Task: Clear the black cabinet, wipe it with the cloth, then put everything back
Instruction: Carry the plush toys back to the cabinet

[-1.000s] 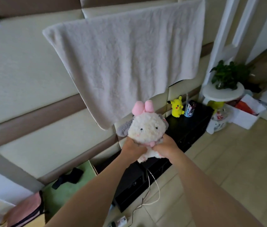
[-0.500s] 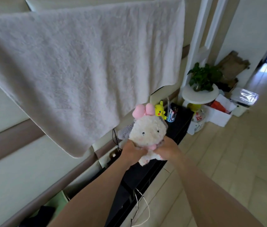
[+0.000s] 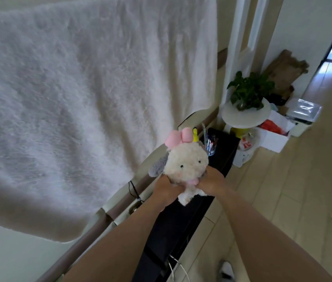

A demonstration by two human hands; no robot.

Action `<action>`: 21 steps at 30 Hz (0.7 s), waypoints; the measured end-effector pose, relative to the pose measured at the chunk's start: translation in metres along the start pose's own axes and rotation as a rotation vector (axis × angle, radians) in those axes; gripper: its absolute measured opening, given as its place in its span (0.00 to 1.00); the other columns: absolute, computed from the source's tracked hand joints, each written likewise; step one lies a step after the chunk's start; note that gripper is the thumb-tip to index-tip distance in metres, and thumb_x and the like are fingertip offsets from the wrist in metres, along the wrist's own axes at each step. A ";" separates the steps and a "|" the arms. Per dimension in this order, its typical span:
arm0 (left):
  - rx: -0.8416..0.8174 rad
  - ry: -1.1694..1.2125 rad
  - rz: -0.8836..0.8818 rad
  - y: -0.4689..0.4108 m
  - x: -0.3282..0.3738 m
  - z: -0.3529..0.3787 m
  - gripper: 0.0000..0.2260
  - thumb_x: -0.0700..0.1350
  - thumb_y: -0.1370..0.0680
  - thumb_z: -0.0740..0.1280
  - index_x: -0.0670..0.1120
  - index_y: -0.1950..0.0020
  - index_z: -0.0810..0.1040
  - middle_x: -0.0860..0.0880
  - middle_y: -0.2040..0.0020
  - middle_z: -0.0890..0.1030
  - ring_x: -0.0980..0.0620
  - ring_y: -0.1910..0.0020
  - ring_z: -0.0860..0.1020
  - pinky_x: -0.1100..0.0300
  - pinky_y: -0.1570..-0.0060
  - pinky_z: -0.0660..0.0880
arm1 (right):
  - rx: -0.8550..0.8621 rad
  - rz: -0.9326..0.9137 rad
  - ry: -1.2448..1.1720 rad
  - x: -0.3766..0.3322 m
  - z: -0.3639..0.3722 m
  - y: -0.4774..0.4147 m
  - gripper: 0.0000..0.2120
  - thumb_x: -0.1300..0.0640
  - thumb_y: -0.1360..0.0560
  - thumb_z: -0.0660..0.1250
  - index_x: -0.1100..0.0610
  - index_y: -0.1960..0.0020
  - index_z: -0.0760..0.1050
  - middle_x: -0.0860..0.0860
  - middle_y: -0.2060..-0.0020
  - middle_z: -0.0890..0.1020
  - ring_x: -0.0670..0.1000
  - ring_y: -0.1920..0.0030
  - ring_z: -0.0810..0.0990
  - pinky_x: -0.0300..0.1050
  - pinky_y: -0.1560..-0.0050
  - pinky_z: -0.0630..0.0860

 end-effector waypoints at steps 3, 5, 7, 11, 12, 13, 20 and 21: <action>0.005 -0.003 -0.033 -0.041 0.001 0.015 0.24 0.43 0.29 0.78 0.45 0.34 0.77 0.48 0.42 0.83 0.53 0.45 0.82 0.56 0.46 0.81 | -0.035 0.016 0.012 0.020 -0.006 -0.045 0.23 0.41 0.26 0.71 0.48 0.34 0.74 0.41 0.53 0.76 0.47 0.48 0.78 0.36 0.58 0.68; 0.040 -0.028 -0.057 -0.075 -0.001 0.029 0.30 0.49 0.34 0.79 0.46 0.33 0.77 0.49 0.43 0.83 0.52 0.44 0.82 0.51 0.42 0.80 | -0.071 0.014 -0.005 0.035 -0.012 -0.082 0.25 0.40 0.28 0.72 0.48 0.34 0.74 0.42 0.51 0.79 0.50 0.44 0.80 0.36 0.59 0.68; 0.095 -0.027 -0.094 -0.123 -0.016 0.044 0.36 0.52 0.39 0.79 0.46 0.33 0.77 0.50 0.42 0.83 0.51 0.43 0.82 0.46 0.41 0.80 | -0.097 0.018 -0.040 0.052 -0.018 -0.123 0.26 0.43 0.28 0.73 0.48 0.32 0.74 0.46 0.43 0.80 0.53 0.40 0.79 0.39 0.51 0.68; 0.172 -0.111 -0.220 -0.207 -0.027 0.082 0.22 0.45 0.32 0.78 0.43 0.41 0.77 0.46 0.48 0.83 0.47 0.47 0.83 0.48 0.44 0.81 | -0.145 0.075 -0.084 0.104 -0.018 -0.217 0.23 0.50 0.27 0.75 0.52 0.34 0.75 0.49 0.43 0.80 0.56 0.40 0.79 0.43 0.49 0.71; 0.194 -0.128 -0.243 -0.224 -0.029 0.091 0.17 0.44 0.29 0.77 0.44 0.44 0.77 0.47 0.50 0.83 0.47 0.48 0.83 0.52 0.46 0.81 | -0.149 0.093 -0.075 0.118 -0.014 -0.239 0.22 0.51 0.27 0.75 0.53 0.35 0.75 0.50 0.43 0.81 0.57 0.40 0.79 0.44 0.50 0.72; 0.218 -0.138 -0.266 -0.242 -0.033 0.098 0.14 0.43 0.28 0.77 0.46 0.47 0.77 0.49 0.51 0.82 0.49 0.50 0.82 0.59 0.50 0.81 | -0.157 0.112 -0.064 0.128 -0.008 -0.261 0.21 0.52 0.27 0.75 0.54 0.36 0.75 0.52 0.44 0.82 0.58 0.41 0.80 0.45 0.51 0.72; 0.361 -0.076 -0.378 -0.370 -0.104 0.127 0.11 0.40 0.30 0.77 0.50 0.55 0.77 0.48 0.53 0.84 0.51 0.54 0.83 0.59 0.57 0.78 | -0.185 0.112 0.052 0.195 0.051 -0.404 0.21 0.54 0.27 0.72 0.54 0.36 0.73 0.55 0.42 0.81 0.61 0.40 0.78 0.49 0.46 0.75; 0.392 -0.077 -0.393 -0.382 -0.119 0.127 0.09 0.39 0.31 0.76 0.48 0.56 0.79 0.46 0.55 0.85 0.49 0.56 0.84 0.58 0.62 0.78 | -0.206 0.110 0.065 0.204 0.065 -0.419 0.21 0.55 0.27 0.71 0.54 0.36 0.72 0.56 0.41 0.80 0.62 0.40 0.78 0.49 0.47 0.75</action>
Point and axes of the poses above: each hand's wrist, its own y-axis away from the middle knuckle, its own z-axis out of the palm, x = y × z, the point moved 1 cm from there along -y, towards the middle knuckle
